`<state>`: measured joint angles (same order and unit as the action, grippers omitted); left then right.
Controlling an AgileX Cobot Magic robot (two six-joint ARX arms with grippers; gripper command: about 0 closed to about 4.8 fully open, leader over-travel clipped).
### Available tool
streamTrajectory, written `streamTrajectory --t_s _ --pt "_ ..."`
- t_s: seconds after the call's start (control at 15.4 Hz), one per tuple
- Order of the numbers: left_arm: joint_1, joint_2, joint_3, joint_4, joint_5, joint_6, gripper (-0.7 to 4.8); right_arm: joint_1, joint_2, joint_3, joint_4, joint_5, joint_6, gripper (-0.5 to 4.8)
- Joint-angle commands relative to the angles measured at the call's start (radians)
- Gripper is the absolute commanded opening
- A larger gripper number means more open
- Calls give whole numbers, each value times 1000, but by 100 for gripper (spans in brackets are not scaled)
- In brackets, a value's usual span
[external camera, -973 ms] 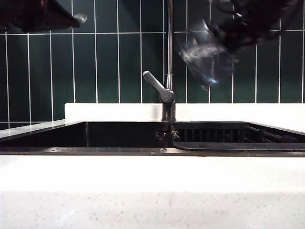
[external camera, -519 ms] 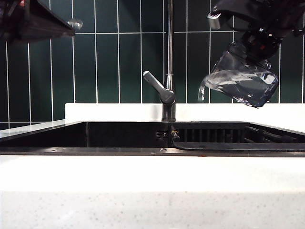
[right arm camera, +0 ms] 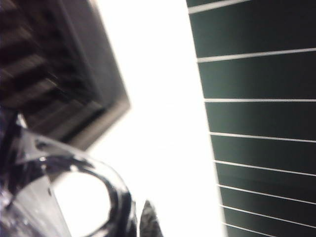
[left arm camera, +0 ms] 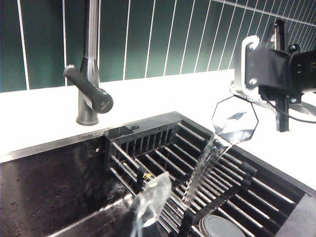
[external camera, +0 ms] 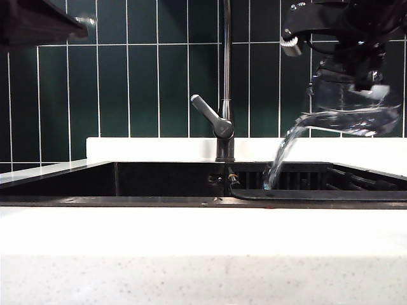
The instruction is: Pick up the mug next to the sink, go to the faucet to get some water, pour the water into the sink, and finally put the mug back to its place.
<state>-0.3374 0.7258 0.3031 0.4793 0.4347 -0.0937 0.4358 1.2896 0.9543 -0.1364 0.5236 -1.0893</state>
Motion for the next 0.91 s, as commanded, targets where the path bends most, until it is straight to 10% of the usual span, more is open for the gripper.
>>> streamTrajectory --t_s 0.06,0.52,0.91 --pt "-1 -22 2 -18 18 4 -5 8 -10 10 95 74 -126 -6" --pt "-1 -46 2 -37 18 15 -5 138 -10 10 227 177 -507 -6" --pt "-1 -49 2 -35 18 14 -5 163 -10 10 275 208 -533 -6"
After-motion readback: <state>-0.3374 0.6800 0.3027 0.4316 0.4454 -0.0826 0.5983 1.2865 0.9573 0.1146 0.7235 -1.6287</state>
